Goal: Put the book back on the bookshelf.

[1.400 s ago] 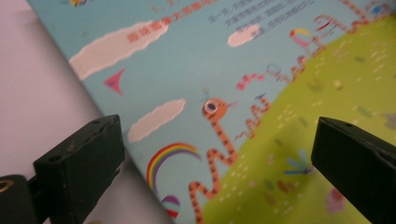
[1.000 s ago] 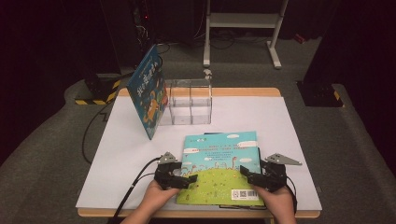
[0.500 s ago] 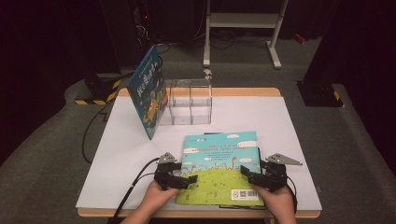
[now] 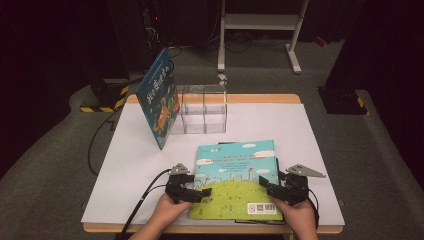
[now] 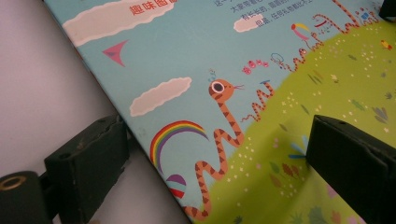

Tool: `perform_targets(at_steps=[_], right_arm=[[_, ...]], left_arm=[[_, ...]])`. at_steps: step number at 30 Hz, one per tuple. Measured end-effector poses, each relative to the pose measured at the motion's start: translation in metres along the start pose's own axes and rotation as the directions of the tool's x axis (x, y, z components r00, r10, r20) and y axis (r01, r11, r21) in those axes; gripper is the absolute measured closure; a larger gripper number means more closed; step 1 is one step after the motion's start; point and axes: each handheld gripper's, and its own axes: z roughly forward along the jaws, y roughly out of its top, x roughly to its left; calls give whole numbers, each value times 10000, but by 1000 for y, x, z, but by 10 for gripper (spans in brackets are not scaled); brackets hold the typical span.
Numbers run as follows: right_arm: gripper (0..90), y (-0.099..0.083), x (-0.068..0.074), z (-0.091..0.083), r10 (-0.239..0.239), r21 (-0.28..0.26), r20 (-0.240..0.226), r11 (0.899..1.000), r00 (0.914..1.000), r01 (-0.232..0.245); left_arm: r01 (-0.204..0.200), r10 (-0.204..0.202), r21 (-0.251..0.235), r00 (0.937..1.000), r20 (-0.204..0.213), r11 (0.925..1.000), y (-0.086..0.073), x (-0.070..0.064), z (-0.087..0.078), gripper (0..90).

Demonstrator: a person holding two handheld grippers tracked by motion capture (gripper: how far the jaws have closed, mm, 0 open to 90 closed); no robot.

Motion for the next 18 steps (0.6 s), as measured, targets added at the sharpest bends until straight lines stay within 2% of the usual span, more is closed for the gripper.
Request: perform_targets(at_steps=[13, 18], right_arm=[[318, 0, 1, -2, 13, -68, 83, 10000, 10000, -13], [320, 1, 2, -2, -139, -127, 115, 9998, 9998, 140]], left_arm=[[-8, 8, 19, 10000, -17, 10000, 0, 0, 0, 57], [-19, 19, 24, 10000, -21, 10000, 0, 0, 0, 57]])
